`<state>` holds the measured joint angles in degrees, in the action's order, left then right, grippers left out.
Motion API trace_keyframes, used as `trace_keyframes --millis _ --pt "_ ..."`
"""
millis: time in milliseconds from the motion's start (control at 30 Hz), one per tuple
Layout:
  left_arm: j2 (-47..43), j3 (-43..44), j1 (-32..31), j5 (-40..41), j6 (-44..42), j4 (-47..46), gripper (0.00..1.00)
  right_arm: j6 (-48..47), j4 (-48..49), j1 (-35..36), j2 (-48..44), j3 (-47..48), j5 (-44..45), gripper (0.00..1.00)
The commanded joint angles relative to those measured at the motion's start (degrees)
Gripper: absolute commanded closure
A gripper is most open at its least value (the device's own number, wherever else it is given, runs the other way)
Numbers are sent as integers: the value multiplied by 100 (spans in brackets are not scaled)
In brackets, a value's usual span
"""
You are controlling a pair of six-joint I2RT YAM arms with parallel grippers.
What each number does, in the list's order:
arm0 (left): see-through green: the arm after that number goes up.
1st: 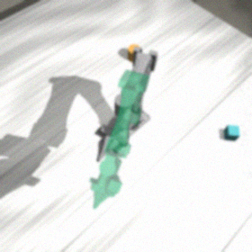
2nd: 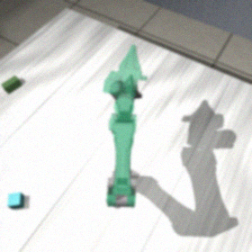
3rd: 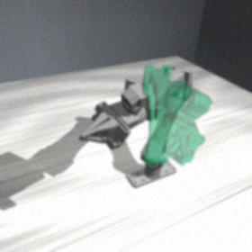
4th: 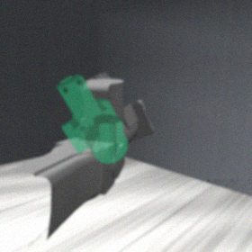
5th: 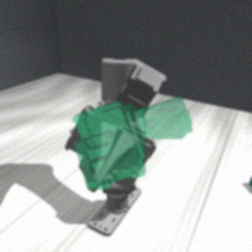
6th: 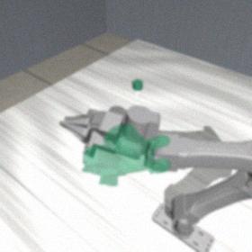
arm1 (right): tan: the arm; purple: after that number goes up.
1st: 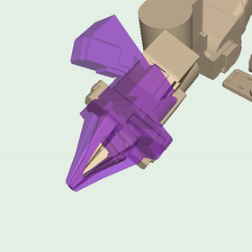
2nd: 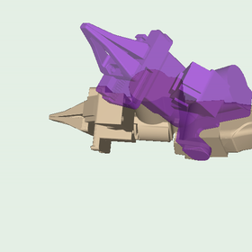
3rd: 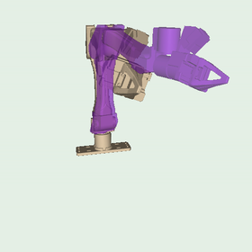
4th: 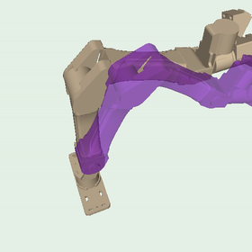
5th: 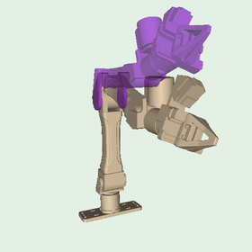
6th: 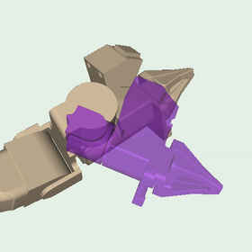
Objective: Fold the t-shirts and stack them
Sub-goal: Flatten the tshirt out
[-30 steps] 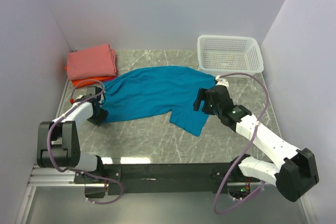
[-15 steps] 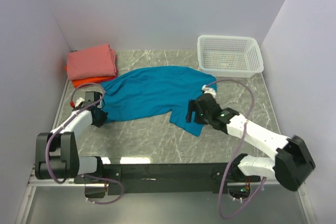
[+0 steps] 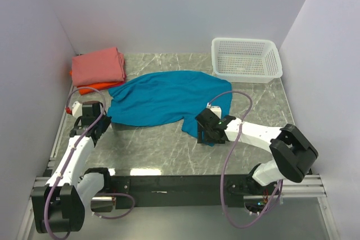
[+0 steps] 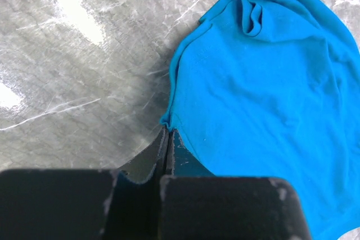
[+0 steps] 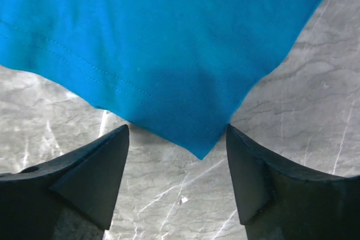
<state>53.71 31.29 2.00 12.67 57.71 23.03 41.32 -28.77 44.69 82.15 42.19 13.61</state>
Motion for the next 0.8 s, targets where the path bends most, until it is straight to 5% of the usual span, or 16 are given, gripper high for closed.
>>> trace_keyframes --millis 0,200,533,767 --pt "-36 35 -15 -63 -41 -70 99 113 30 58 195 236 63 25" --pt "51 53 -16 -45 -41 -53 99 236 91 58 486 175 134 37" --pt "-124 281 -24 -80 -6 -35 99 394 -128 49 -5 245 590 100" --pt "-519 1053 -174 52 -41 9 99 61 -647 -222 -1156 1246 1680 100"
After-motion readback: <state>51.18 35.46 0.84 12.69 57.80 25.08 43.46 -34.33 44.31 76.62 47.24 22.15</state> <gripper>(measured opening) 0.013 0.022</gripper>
